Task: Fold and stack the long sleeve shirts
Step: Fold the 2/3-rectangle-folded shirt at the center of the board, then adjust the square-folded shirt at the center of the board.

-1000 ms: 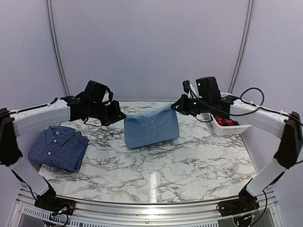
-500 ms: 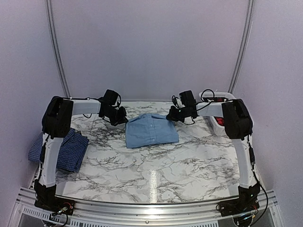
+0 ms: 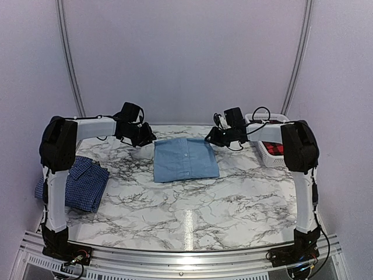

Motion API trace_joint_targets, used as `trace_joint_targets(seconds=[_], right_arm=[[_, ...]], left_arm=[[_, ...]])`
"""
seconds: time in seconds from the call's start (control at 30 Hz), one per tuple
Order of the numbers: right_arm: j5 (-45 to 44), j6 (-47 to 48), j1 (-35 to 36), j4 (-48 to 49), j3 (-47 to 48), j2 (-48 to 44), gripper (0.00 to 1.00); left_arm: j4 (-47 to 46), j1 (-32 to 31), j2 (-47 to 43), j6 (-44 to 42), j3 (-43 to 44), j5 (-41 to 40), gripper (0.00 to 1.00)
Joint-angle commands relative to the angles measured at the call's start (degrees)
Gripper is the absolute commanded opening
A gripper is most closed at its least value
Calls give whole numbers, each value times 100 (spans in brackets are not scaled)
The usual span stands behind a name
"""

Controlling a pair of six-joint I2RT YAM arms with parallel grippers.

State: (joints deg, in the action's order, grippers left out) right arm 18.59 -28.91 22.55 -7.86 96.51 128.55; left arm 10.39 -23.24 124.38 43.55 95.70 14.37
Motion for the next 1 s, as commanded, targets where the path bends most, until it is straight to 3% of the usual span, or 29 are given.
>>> trace_joint_targets(seconds=[0.0,0.07,0.17,0.23,0.37,0.43,0.63,0.97], right_arm=[[-196,261,-49,-145,234,-333,35],[-251,357,-51,-248,290,-445,41],[-213,436,-4,-322,273,-645,43],[-90,459,105,-283,203,-755,41],[305,491,462,-152,58,-782,24],[462,515,660,-85,8,-707,20],[839,393,946,158,-58,-283,15],[744,235,846,430,-350,217,14]], left_arm=[[32,129,-179,-171,-108,-115,45],[31,172,-356,-236,-212,-197,55],[34,206,-539,-309,-323,-192,63],[32,215,-599,-315,-409,-100,61],[4,187,-687,-206,-716,121,54],[-36,157,-733,-200,-878,224,52],[-314,54,-875,-112,-1446,397,48],[-433,-76,-688,-218,-1764,662,51]])
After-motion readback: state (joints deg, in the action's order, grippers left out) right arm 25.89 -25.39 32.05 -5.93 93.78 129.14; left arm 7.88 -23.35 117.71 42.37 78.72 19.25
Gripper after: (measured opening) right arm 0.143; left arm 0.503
